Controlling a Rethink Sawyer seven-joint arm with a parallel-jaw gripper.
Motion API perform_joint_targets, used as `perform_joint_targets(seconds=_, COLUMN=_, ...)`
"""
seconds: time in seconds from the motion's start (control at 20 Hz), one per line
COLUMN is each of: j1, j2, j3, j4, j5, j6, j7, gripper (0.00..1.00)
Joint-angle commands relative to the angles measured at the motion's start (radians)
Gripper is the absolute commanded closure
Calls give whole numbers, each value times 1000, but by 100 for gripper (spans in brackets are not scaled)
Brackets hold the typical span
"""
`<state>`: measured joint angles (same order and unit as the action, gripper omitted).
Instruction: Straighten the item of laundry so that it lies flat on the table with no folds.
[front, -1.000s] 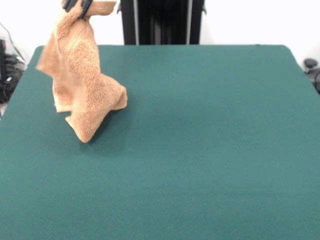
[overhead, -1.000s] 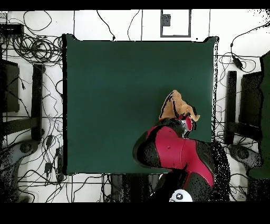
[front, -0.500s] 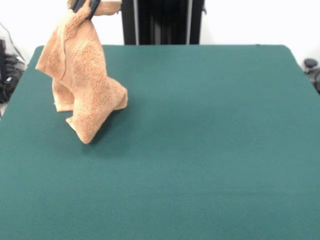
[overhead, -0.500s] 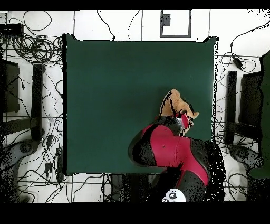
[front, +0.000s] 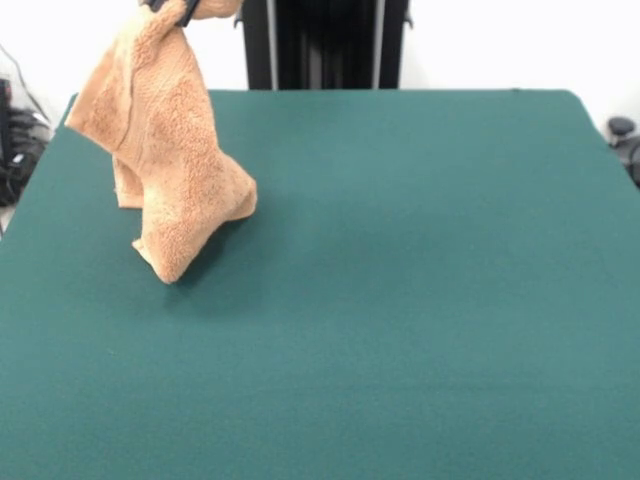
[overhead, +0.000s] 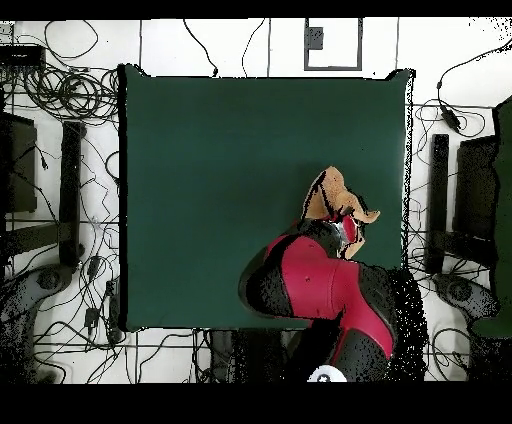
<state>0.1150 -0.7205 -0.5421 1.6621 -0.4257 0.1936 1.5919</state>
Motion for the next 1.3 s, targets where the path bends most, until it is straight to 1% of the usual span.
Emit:
perform_joint_targets(seconds=0.05, j1=34, j2=14, j3=76, j4=1, j5=-35, j6=103, j7=49, gripper=100)
perform_joint_targets(seconds=0.75, j1=29, j2=-6, j3=81, j4=-7, j5=-41, j6=141, j7=21, gripper=100)
perform_joint_targets(seconds=1.05, j1=15, j2=-33, j3=97, j4=-11, j5=-49, j6=174, j7=-6, gripper=100)
perform_joint_targets(seconds=1.3, j1=-11, j2=-72, j3=120, j4=-15, j5=-48, j6=225, j7=-52, gripper=100)
